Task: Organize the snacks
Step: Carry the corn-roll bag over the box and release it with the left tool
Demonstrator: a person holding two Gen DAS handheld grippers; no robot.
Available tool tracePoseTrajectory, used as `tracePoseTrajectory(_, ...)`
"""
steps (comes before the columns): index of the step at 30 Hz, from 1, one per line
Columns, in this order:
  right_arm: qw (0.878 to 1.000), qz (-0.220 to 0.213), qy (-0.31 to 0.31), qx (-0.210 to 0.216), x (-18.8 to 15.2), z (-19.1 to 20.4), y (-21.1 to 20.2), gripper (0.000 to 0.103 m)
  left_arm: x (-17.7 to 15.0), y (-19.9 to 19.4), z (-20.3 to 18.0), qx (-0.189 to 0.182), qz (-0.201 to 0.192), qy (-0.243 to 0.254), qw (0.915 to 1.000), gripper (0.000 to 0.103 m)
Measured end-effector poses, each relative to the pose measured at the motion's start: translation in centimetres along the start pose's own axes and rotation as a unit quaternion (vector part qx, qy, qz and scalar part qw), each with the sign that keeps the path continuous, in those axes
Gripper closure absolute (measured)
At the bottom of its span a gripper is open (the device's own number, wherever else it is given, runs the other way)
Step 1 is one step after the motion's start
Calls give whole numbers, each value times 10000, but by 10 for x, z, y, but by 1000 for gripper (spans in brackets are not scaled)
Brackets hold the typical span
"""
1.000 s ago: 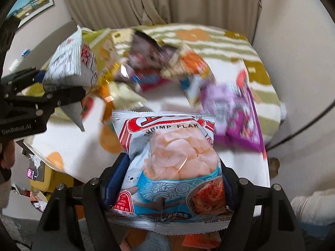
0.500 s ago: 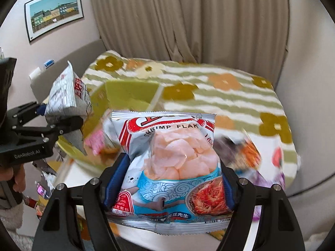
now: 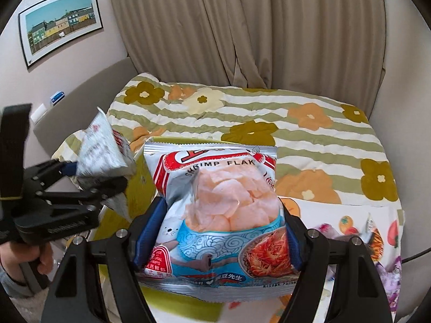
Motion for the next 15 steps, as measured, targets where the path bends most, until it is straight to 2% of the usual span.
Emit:
tracePoseTrajectory(9,9993,261,108,257,23,8,52,30,17,56,26,58,431,-451,9980,37)
tracePoseTrajectory(12,9986,351,144,361,29,7,66,30,22,67,24,188,544,-319,9978,37)
tracePoseTrajectory(15,9982,405,153,405,35,5,77,30,27,73,20,163,577,-252,9979,37)
Point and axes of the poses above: each gripper's, at about its wrist camera, not at the fingertips, and y roughly the way its jaws point, z to its left, x to its top, the point moved 2 cm from there along y, roughly the way its jaws point, and after that the axes turned 11 degrees about -x, right-handed, at the moved point
